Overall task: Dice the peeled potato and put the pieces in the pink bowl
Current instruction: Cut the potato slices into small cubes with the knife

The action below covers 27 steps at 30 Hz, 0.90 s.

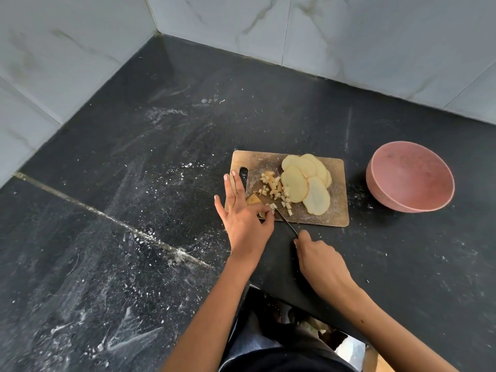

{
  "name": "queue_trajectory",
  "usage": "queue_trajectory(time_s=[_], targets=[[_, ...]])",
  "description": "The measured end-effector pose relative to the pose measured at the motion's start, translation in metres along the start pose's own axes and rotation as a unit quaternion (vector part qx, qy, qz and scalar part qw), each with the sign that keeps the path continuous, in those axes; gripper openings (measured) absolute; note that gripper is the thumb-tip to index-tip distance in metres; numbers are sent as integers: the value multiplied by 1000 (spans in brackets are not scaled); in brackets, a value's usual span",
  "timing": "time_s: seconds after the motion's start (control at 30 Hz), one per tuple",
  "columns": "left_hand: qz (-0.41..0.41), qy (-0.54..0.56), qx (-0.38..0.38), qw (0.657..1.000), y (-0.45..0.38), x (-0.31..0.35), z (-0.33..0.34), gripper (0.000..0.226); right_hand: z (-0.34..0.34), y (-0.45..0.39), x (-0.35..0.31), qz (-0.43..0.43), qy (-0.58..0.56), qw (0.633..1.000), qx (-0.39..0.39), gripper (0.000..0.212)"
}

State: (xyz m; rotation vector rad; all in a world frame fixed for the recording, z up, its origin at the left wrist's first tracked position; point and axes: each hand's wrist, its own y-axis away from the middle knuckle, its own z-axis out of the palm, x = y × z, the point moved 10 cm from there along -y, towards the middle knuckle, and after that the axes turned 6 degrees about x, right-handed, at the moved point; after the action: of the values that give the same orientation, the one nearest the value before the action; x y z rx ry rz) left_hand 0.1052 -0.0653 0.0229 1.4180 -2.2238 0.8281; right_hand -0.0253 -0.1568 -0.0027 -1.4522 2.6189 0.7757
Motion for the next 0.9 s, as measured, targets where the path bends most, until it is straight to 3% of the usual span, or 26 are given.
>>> queue_trajectory(time_s=[0.27,0.43,0.67,0.9], targets=[[-13,-17,-21,1000,3,-4,1,6,-18,-17,0,20,-33,998,39,23],[-2,-2,-25,1000,1,-4,0,5,-18,-4,-3,-14,-49,998,39,25],[25,38,-41,998,-4,-2,-12,28,-21,-9,5,-2,-58,997,60,26],[74,0,-35,997,-7,0,-17,7,-20,-5,-5,-7,-84,995,52,28]])
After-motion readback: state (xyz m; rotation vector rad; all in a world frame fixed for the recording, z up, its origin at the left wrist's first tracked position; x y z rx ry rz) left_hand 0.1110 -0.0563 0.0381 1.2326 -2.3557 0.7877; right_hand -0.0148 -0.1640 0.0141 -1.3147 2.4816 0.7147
